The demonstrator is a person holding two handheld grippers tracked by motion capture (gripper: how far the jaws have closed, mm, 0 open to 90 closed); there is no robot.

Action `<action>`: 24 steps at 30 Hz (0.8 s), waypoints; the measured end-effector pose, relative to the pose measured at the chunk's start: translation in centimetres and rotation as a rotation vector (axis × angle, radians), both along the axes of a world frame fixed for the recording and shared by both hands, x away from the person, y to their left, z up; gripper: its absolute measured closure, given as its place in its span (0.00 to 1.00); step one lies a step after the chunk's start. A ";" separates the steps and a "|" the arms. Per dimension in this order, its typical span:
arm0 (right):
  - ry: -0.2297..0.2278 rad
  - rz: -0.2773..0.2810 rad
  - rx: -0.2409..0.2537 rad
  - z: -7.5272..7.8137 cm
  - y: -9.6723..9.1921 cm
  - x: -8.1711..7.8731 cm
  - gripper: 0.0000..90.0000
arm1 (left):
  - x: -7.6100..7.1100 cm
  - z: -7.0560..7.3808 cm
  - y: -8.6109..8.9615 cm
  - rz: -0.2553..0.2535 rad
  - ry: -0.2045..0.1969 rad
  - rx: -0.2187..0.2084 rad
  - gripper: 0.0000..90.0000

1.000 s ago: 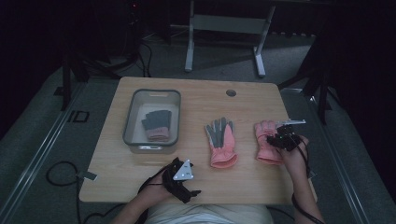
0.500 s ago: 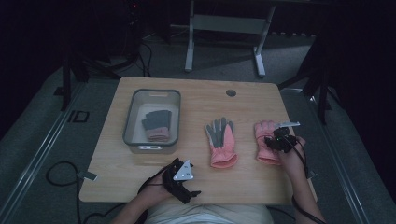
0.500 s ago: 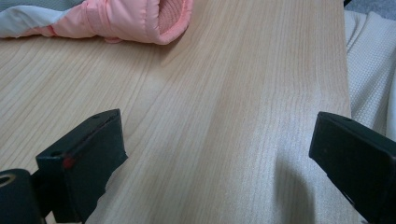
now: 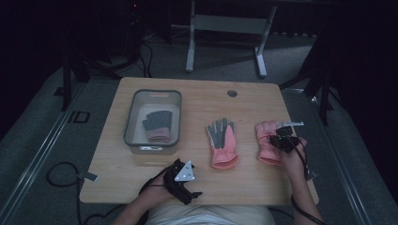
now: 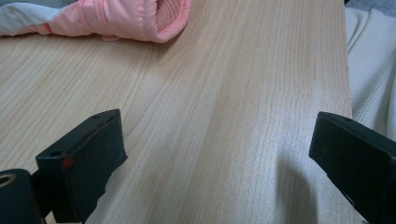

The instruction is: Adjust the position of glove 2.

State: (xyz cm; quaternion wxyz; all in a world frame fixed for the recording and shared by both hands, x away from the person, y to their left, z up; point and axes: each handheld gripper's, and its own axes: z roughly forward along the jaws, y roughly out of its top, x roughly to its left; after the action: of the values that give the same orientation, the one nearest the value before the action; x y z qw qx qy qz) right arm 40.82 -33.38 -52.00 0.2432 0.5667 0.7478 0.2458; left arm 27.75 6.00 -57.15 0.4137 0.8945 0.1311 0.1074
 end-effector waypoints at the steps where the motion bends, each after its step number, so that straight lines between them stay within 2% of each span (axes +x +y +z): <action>1: 0.003 -0.005 0.004 0.2 0.0 0.0 0.94 | 0.0 0.0 0.0 0.000 -0.001 -0.002 0.03; 4: 0.003 -0.010 0.000 0.7 -0.1 -0.1 0.95 | 0.0 0.0 0.0 0.001 0.000 -0.004 0.03; 6: -0.020 -0.029 -0.025 1.7 -0.1 -0.3 0.95 | 0.0 0.0 0.0 0.000 0.000 -0.004 0.03; 7: -0.020 -0.029 -0.025 1.7 -0.1 -0.3 0.95 | 0.0 0.0 0.0 0.000 0.000 -0.004 0.03; 8: -0.039 -0.044 -0.024 2.6 -0.1 -0.6 0.95 | 0.0 0.0 0.0 -0.001 -0.001 0.000 0.03; 9: -0.039 -0.044 -0.024 2.6 -0.1 -0.6 0.95 | 0.0 0.0 0.0 -0.001 -0.001 0.000 0.03; 12: -0.071 -0.053 -0.044 4.2 0.3 -1.2 0.95 | 0.0 0.0 0.0 0.001 0.001 -0.004 0.03; 14: -0.093 -0.042 -0.030 5.7 0.6 -1.4 0.96 | 0.0 0.0 0.0 -0.001 0.000 -0.002 0.03; 15: -0.093 -0.042 -0.030 5.7 0.6 -1.4 0.96 | 0.0 0.0 0.0 -0.001 0.000 -0.002 0.03; 16: -0.102 -0.037 -0.023 6.7 0.9 -1.6 0.96 | 0.0 0.0 0.0 -0.002 0.000 -0.002 0.03; 19: -0.120 -0.022 -0.016 7.6 1.4 -1.8 0.96 | 0.0 0.0 0.0 -0.001 -0.001 -0.002 0.03; 20: -0.137 -0.010 -0.019 8.4 2.0 -2.0 0.96 | 0.1 0.0 0.0 -0.001 0.000 -0.001 0.03; 21: -0.137 -0.010 -0.019 8.4 2.0 -2.0 0.96 | 0.1 0.0 0.0 -0.001 0.000 -0.001 0.03; 24: -0.167 0.016 -0.024 10.0 3.4 -2.5 0.96 | 0.0 0.1 0.0 -0.001 -0.002 -0.004 0.03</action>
State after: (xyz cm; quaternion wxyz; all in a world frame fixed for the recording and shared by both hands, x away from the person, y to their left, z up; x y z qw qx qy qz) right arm 38.28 -29.99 -41.98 0.3098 0.5351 0.7323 0.2852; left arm 27.79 6.04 -57.10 0.4157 0.8936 0.1304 0.1078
